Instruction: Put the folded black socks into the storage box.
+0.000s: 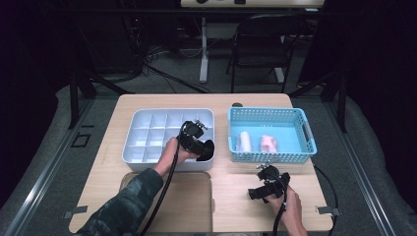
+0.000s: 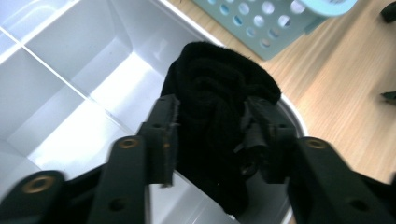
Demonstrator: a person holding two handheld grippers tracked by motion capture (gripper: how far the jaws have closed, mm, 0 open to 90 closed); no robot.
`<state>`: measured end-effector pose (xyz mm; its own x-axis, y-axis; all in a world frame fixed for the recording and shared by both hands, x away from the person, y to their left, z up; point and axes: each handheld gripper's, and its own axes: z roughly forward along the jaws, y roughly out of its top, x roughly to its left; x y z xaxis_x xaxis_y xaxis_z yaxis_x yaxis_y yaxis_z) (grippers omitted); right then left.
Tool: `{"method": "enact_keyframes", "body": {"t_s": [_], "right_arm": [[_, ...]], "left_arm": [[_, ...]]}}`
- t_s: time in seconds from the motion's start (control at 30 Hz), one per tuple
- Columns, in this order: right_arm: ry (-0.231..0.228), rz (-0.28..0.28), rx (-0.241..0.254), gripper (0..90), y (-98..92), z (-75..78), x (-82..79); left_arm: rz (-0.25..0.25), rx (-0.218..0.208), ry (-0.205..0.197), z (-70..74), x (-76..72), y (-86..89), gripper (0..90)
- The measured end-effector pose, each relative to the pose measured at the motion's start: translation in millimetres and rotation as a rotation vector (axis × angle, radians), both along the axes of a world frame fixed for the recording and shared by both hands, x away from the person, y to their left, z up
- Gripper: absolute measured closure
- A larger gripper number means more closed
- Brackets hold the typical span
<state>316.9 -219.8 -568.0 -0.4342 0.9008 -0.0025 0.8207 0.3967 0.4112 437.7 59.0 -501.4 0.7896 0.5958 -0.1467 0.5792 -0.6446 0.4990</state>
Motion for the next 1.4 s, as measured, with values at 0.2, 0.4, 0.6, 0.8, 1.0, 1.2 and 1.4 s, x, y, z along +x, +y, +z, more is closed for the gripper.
{"method": "enact_keyframes", "body": {"t_s": [0.2,0.4,0.6,0.8,1.0,1.2,1.4], "right_arm": [[-0.004,-0.006,0.011,0.0,1.3,-0.5,-0.4],[-0.001,-0.004,0.010,0.0,1.6,-0.3,-0.4],[-0.002,-0.005,0.018,0.0,2.1,-0.5,-0.5],[-0.002,-0.002,0.011,0.0,1.7,-0.3,-0.4],[0.000,-0.001,0.009,0.0,1.5,-0.1,-0.2],[0.000,-0.001,0.006,0.0,1.4,0.1,0.2],[-0.018,-0.005,0.035,0.0,-1.9,3.8,-0.8]], "left_arm": [[0.010,0.021,0.022,-8.9,0.3,1.3,69.0],[0.000,0.085,0.009,-12.0,-1.9,-4.8,71.8],[0.001,0.058,0.010,-10.6,-1.5,-1.5,70.9],[0.034,-0.007,-0.038,4.0,-6.5,9.4,52.7],[0.034,-0.028,-0.110,20.4,-20.4,14.7,36.2],[0.028,-0.041,-0.134,22.5,-31.5,20.5,26.3],[0.048,-0.051,-0.160,21.6,-46.7,35.1,18.0]]}}
